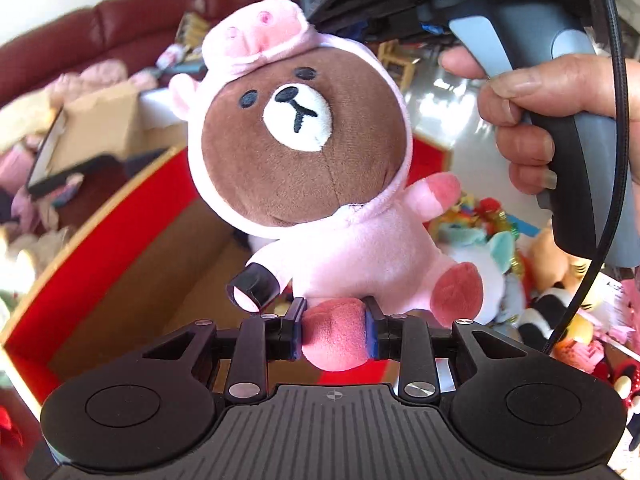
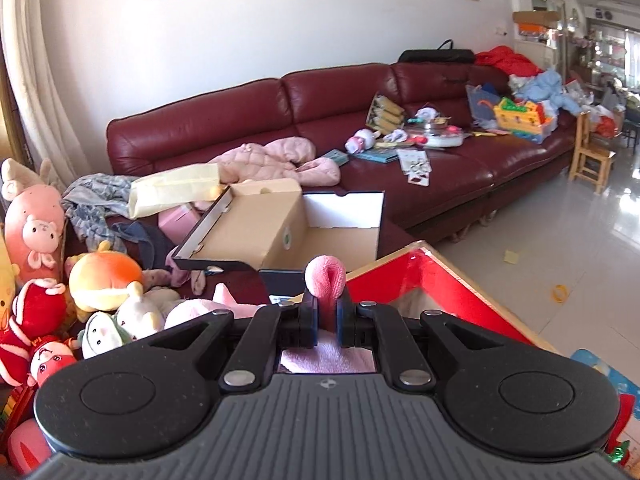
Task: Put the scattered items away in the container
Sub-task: 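Carry the bear and pink pig into the red box and open both grippers, then move both grippers back toward the white unicorn plush in the pile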
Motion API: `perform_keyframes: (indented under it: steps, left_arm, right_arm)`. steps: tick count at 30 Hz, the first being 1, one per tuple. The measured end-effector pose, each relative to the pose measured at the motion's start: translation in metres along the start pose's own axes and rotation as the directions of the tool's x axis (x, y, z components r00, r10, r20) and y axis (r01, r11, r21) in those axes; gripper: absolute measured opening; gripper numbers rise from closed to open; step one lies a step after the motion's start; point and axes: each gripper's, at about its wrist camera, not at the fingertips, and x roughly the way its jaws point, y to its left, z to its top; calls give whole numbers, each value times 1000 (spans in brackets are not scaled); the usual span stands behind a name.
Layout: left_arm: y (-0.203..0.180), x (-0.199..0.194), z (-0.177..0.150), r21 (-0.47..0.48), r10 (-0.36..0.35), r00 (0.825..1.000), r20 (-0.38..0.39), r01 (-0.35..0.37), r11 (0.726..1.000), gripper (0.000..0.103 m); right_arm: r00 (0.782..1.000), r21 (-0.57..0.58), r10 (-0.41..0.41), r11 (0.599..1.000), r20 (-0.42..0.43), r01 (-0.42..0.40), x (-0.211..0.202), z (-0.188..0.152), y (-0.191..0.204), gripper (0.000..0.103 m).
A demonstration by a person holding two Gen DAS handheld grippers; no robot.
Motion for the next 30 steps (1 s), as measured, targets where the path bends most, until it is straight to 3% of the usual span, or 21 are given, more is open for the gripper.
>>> perform_keyframes:
  steps: [1, 2, 4, 5, 6, 14, 30]
  left_arm:
    - [4, 7, -2, -20, 9, 1000, -28, -10, 1000, 34]
    - [7, 11, -5, -40, 21, 998, -54, -23, 999, 52]
    - [9, 21, -4, -63, 54, 997, -58, -58, 996, 62]
    - [10, 23, -7, -70, 58, 997, -59, -62, 996, 72]
    - [12, 21, -8, -79, 53, 997, -49, -57, 995, 78]
    - [-10, 45, -4, -37, -3, 999, -51, 1, 999, 78]
    - [-61, 37, 5, 96, -53, 998, 18, 51, 994, 78]
  right_arm:
    - [999, -9, 13, 1000, -34, -13, 13, -2, 2, 15]
    - [998, -16, 17, 1000, -67, -18, 24, -5, 4, 19]
    - [995, -27, 13, 1000, -101, -16, 36, -16, 6, 67]
    - [996, -35, -2, 999, -91, -2, 35, -20, 5, 71]
    - [996, -43, -13, 999, -85, 9, 33, -24, 3, 71]
    - [992, -10, -78, 997, -97, 77, 11, -32, -38, 71]
    - [977, 35, -192, 980, -92, 196, -46, -65, -88, 73]
